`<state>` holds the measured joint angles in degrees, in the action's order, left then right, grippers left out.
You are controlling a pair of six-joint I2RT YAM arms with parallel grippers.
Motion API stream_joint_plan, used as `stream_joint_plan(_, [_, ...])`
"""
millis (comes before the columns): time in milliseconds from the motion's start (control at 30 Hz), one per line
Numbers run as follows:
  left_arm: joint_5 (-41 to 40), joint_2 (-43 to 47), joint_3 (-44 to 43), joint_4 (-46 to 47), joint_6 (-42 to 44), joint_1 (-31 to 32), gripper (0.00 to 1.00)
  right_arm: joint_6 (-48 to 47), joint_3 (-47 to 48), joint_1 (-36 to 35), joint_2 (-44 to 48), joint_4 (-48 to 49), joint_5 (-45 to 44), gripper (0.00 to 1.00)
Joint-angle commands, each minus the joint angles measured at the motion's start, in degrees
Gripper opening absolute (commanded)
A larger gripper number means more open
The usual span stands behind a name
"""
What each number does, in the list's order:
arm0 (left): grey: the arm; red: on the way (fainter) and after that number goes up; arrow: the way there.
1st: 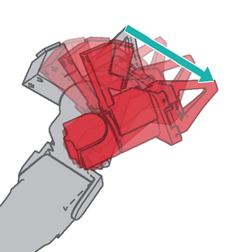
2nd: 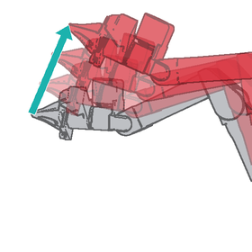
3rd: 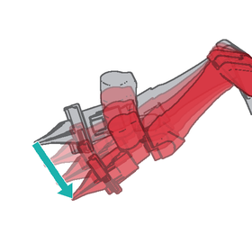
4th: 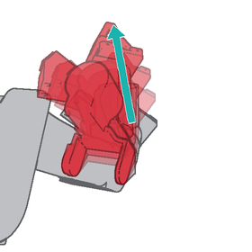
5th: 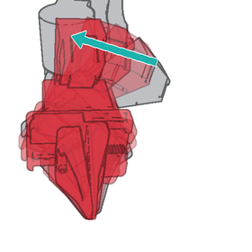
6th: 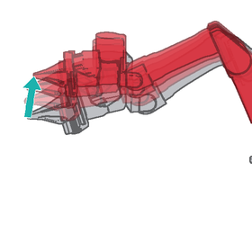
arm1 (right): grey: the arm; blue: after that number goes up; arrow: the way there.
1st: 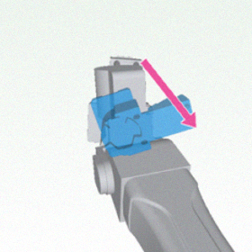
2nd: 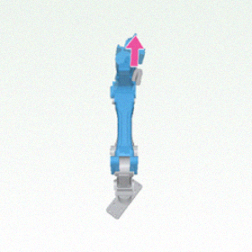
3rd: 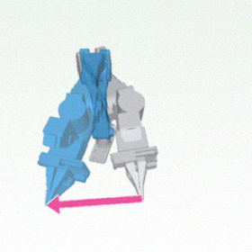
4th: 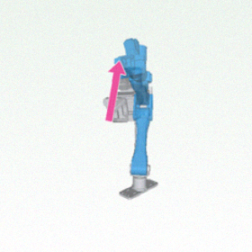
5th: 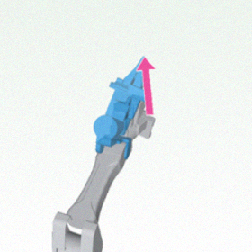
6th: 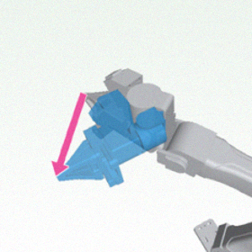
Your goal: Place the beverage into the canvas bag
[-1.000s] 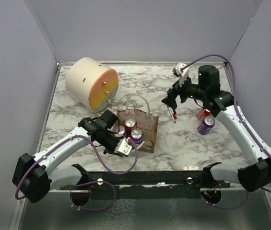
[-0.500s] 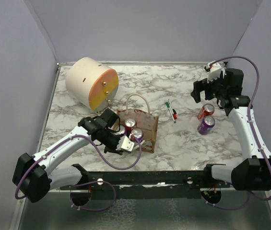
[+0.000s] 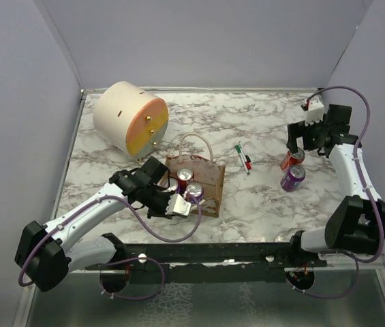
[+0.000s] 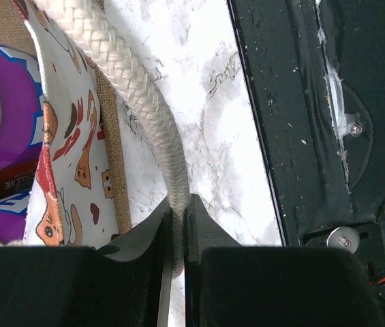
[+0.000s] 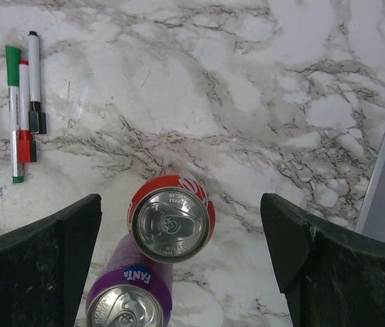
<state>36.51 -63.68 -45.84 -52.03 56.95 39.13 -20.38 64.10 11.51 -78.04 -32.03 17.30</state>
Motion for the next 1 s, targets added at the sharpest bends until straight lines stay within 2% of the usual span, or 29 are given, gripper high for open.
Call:
stream_joint_plan(0, [1.05,1.98,2.05,1.88,2.16,0.17,0.01,-2.45,0.19,0.27,-2.93,-2.80,0.59,1.00])
stream_joint_plan(200, [1.40,2.44,3.47,2.32,3.55,0.20,0.01,-3.97,-0.22,0.44,-6.22,-4.19,1.68,1.00])
stream_joint_plan(500, [2.93,2.83,3.13,2.36,3.38,0.15,0.03,-4.80,-0.65,0.53,-9.25,-5.72,3.31,0.92])
stream_joint_plan(833, [4.24,3.48,2.92,1.98,3.82,0.15,0.02,-5.37,0.05,0.53,-11.45,-6.73,3.37,0.76])
stream_joint_plan(967, [4.44,3.45,2.52,1.77,3.87,0.15,0.02,-5.27,0.98,0.53,-11.33,-7.17,3.89,0.63])
